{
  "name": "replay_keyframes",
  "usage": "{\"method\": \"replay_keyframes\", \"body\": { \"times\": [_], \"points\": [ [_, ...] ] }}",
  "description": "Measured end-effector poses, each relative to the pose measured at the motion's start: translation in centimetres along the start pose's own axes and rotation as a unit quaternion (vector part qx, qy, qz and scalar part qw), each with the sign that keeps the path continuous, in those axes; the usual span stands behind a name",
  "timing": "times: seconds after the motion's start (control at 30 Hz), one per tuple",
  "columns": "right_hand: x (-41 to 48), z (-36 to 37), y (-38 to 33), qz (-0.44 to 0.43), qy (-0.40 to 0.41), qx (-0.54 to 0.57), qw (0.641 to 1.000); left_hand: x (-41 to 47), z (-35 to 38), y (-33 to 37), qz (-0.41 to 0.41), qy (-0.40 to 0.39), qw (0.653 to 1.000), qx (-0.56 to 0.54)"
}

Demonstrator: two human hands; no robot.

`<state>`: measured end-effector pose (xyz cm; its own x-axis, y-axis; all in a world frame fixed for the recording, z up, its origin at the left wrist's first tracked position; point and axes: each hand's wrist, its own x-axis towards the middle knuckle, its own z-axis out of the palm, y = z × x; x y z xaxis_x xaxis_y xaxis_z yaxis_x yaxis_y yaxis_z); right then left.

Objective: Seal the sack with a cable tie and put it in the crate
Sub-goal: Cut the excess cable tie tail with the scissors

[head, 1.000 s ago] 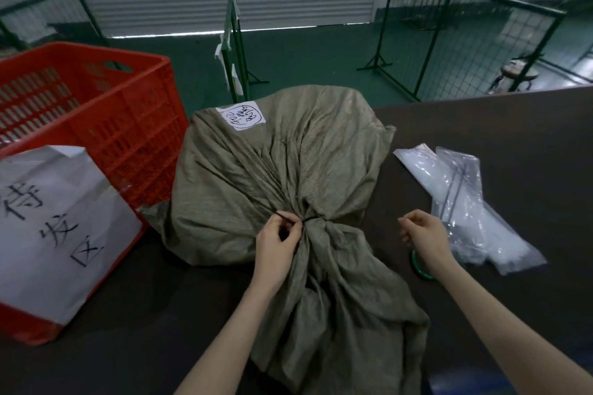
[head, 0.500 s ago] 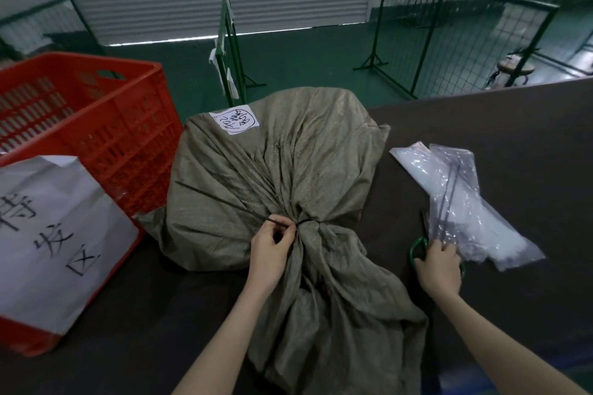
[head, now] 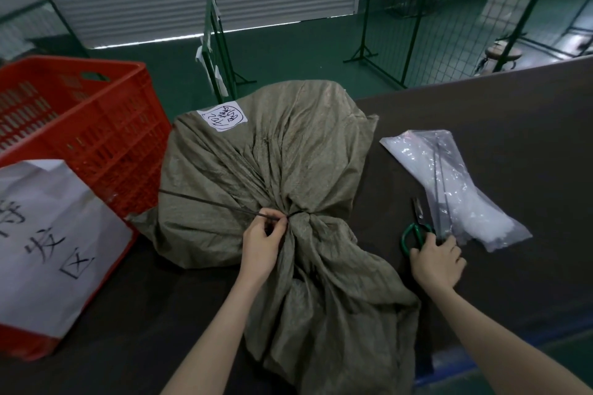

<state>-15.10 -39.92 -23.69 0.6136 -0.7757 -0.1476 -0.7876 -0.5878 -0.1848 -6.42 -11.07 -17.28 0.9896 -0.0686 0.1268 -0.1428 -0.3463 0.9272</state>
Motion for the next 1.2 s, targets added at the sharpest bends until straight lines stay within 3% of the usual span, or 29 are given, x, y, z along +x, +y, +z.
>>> {"method": "replay_keyframes", "body": {
  "times": [0.37,0.5,0.67,0.87,0.97,1.2],
  "points": [
    [0.2,-0.7,-1.4,0.123,-0.004,0.147,0.982,0.1,-0.2,0.4,-0.004,-0.008,1.000,0.003],
    [-0.1,-0.8,-1.5,0.132,0.000,0.114,0.985,0.0,-0.3,0.5,-0.007,-0.009,1.000,0.005],
    [-0.2,-0.6,-0.8,0.028,0.035,-0.018,0.999,-0.1,-0.2,0.9,-0.007,-0.013,1.000,0.005],
    [0.4,-0.5,-0.6,-0.063,0.059,-0.124,0.989,-0.1,-0.1,0.8,-0.014,-0.011,1.000,0.007],
    [0.7,-0.2,-1.0,-0.081,0.038,-0.079,0.993,-0.1,-0.2,0.9,-0.014,-0.012,1.000,0.010],
    [0.7,-1.0,-1.3,-0.012,-0.033,0.039,0.999,-0.1,-0.3,0.9,-0.031,-0.019,0.999,0.003]
  ]
}}
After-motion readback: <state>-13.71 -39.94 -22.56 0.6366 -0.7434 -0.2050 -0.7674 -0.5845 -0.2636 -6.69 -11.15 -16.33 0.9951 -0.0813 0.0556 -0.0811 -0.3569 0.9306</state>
